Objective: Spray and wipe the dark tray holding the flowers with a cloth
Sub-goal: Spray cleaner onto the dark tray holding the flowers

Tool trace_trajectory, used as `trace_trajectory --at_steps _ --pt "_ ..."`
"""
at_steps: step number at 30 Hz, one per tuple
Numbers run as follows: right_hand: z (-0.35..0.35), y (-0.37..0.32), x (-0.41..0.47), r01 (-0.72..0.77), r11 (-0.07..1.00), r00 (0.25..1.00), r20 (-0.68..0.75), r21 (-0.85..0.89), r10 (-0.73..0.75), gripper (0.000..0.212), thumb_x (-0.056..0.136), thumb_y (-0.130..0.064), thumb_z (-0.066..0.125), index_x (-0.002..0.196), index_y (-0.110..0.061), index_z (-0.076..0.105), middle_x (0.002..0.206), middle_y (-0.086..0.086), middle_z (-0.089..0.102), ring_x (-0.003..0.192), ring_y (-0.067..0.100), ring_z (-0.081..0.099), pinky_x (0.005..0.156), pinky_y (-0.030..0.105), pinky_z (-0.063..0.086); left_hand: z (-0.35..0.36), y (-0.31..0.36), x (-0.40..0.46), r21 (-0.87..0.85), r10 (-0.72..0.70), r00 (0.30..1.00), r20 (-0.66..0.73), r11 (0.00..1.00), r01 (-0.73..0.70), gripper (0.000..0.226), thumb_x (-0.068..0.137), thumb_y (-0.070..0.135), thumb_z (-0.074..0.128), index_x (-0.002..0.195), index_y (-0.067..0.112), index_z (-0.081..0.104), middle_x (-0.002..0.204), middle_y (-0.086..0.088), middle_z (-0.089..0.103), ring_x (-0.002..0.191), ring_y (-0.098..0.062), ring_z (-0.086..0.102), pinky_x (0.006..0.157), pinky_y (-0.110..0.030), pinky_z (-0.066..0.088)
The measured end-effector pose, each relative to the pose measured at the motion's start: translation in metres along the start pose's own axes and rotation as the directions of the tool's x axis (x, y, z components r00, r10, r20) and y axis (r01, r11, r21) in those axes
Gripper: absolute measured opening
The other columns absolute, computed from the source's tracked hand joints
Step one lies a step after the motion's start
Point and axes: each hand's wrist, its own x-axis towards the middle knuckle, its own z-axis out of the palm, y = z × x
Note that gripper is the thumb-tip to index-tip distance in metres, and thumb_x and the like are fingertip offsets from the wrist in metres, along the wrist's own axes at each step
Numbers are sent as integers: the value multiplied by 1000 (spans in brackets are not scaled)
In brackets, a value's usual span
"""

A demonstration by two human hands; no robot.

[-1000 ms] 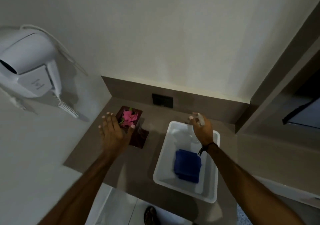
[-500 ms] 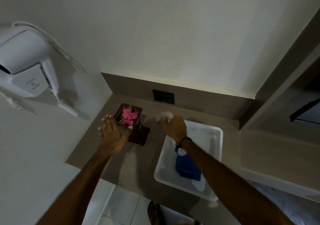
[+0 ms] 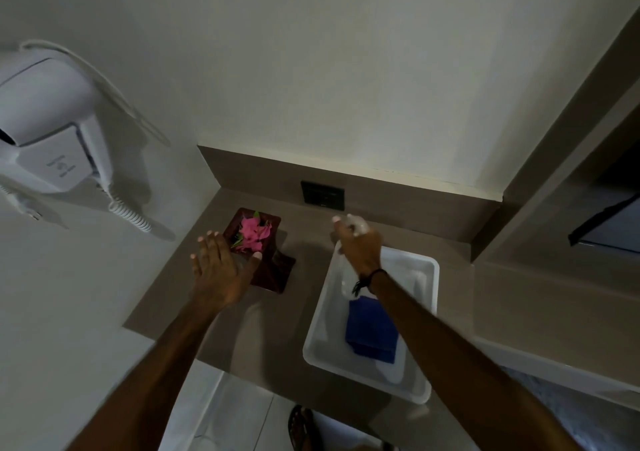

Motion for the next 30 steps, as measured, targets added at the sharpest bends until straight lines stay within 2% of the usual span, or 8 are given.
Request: trace_trajectory --at_steps 2,4,10,13,16,20,25,30 --pt "-26 -1 6 6 998 999 -44 70 -3 16 92 -36 58 82 -24 61 79 21 67 67 29 64 58 26 56 1 0 0 -1 -3 1000 -7 1000 3 100 89 71 23 156 5 -12 166 -18 -18 154 -33 -20 122 -53 -10" --pt "-46 3 8 11 997 996 -85 75 -5 17 94 -30 56 90 -15 64 69 8 59 63 15 56 58 17 47 1 1 -1 -9 -7 1000 -13 1000 7 99 91 69 26 156 4 -10 167 -18 -16 154 -32 -18 124 -54 -9" --pt "-69 35 8 1 1000 992 -127 25 2 26 95 -34 54 70 -25 58 68 -6 57 61 -3 56 66 18 46 6 -1 2 -7 -9 999 -32 1000 9 101 89 71 28 156 4 -6 168 -19 -11 155 -35 -12 124 -57 -3" --pt "-70 38 7 -12 998 995 -98 -65 6 20 90 -38 58 93 -20 66 90 1 66 83 9 62 83 34 54 8 -4 4 5 -4 999 -38 1000 5 104 87 74 25 156 3 -5 167 -20 -9 155 -36 -11 124 -57 -2" --pt "-77 39 -10 -93 993 990 -109 -71 85 56 76 -42 74 125 -21 54 110 -7 60 98 10 58 90 32 51 10 -7 5 38 16 998 -65 999 -13 106 84 74 24 156 0 -3 167 -23 -6 155 -39 -8 124 -59 0" --pt "-82 67 -48 -245 920 963 -187 -306 195 80 63 -46 81 127 -14 46 123 4 57 110 21 57 88 33 52 7 -3 3 14 3 999 -41 1000 -2 107 83 75 20 156 1 -5 167 -21 -10 155 -37 -11 123 -56 -4" --pt "-66 94 -84 -368 716 900 -33 -593 435 94 61 -48 83 130 -5 37 130 14 46 120 33 51 101 41 47 10 -8 4 32 38 997 -72 999 -36 111 79 77 19 155 -2 -1 166 -24 -7 155 -40 -9 122 -56 -4" --pt "-51 113 -87 -477 734 846 -24 -483 533 74 59 -37 84 120 -6 54 119 13 65 106 30 63 90 40 56 9 -5 3 16 36 997 -74 999 -34 108 81 71 28 156 -2 1 166 -25 -5 154 -41 -7 122 -57 -4"
